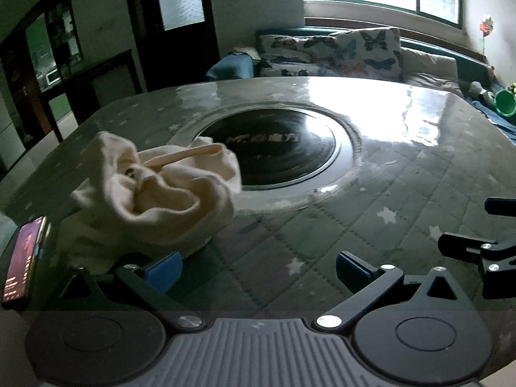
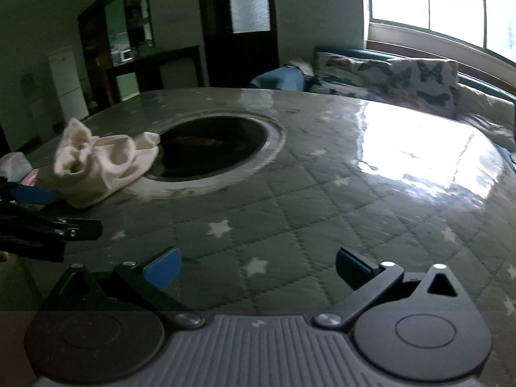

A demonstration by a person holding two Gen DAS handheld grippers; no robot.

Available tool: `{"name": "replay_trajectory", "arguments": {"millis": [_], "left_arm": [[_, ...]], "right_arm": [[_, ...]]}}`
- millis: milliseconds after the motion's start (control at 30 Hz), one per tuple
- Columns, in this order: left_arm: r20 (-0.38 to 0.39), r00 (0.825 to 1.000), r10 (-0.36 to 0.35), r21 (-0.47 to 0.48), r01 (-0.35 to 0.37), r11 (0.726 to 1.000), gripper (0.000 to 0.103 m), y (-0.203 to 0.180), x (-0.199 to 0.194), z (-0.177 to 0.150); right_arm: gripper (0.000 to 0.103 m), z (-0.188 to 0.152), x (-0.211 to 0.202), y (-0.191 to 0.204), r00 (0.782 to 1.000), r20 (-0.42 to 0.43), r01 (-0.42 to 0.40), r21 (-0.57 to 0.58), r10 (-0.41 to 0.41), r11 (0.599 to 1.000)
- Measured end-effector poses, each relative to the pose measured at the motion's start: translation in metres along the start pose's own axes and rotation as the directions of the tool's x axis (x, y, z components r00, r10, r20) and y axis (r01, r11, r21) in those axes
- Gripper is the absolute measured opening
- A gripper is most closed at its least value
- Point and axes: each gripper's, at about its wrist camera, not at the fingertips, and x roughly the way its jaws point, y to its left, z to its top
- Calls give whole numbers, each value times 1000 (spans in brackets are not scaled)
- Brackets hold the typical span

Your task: Fold clothes

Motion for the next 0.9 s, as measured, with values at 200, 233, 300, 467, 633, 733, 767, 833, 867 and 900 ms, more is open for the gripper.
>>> {"name": "replay_trajectory", "arguments": {"millis": [200,233,300,467,633,733,767,833,867,900], "left_arm": [[-13,999,31,-7,-31,999,103,11,-3,-4],[-13,999,36,-7,-36,999,103,12,-3,-4],[-15,999,42,-12,-42,999,103,15,-3,-4],[-21,998,55,-16,-55,998,103,23,-3,-1],[-31,997,68,-19,-69,997,103,31,0,1],[-32,997,76,-23,-76,997,103,35,2,2],[-34,996,78,-26,-79,997,103,37,3,3],[-37,996,82,-27,-83,996,103,40,5,4],[-38,996,85,-24,-86,996,103,40,5,4],[-40,995,88,-20,-89,996,103,41,6,5]], "right_arm": [[103,3,2,18,999,-3,-41,-45,41,998],[103,3,3,21,999,-4,-47,-52,47,998],[103,5,5,25,998,-6,-57,-65,57,996],[103,11,8,36,996,-12,-85,-94,84,992],[103,18,13,45,994,-23,-110,-120,108,987],[103,22,17,50,993,-26,-119,-133,117,984],[103,23,18,51,992,-27,-122,-136,119,983],[103,26,20,55,992,-28,-127,-144,125,981],[103,27,21,56,991,-28,-130,-148,127,980],[103,29,23,58,991,-29,-133,-152,130,979]]}}
